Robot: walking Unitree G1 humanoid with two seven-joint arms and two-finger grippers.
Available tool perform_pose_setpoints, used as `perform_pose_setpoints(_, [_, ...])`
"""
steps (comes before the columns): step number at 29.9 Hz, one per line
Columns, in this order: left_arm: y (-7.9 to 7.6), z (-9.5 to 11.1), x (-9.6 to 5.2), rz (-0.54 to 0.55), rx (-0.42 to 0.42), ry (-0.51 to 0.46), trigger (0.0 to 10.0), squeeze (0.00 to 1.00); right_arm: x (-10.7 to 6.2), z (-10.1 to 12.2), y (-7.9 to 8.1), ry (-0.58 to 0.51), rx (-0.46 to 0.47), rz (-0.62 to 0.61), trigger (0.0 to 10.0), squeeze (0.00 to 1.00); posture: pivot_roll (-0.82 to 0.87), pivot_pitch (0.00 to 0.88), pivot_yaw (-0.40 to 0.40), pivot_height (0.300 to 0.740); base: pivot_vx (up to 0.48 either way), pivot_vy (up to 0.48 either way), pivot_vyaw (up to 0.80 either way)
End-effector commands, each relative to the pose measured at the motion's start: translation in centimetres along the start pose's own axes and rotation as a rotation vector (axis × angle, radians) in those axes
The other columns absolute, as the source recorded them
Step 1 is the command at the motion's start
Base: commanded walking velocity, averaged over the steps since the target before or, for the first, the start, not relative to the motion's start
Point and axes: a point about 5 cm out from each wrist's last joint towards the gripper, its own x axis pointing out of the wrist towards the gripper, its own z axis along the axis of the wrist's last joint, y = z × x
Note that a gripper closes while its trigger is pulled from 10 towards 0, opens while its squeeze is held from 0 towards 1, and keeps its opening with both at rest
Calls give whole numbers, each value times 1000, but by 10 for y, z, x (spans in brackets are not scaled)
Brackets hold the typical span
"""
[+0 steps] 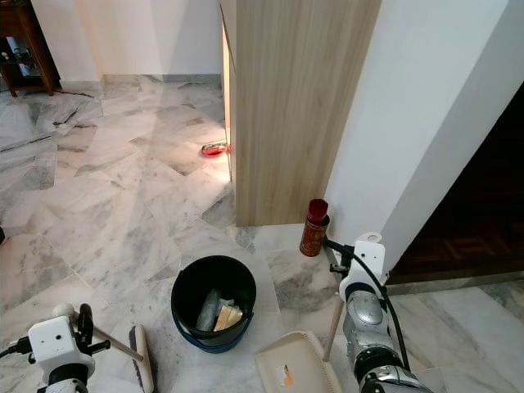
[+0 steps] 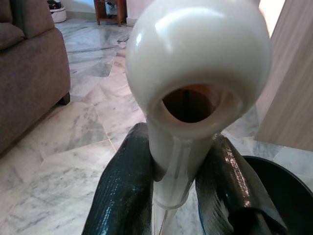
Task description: Sweep floor
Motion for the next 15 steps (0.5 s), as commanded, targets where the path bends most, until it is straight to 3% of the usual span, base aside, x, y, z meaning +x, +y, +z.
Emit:
perform_pose_setpoints(1, [-4,-4,-1,-14,0,16,10000,0,2,7,12,-43,-27,52,10000,0,120,0,-72,740,0,0,0])
perform_pose_setpoints(6, [-5,-4,-2,-17,25,11,10000,0,0,5,27,-48,-58,113,10000,0,128,0,-66,740,0,0,0])
perform_pose_setpoints(15, [-8,-3,0,-23,28,4,10000,0,2,10,25,-67,-49,106,10000,0,121,0,-60,740,0,0,0])
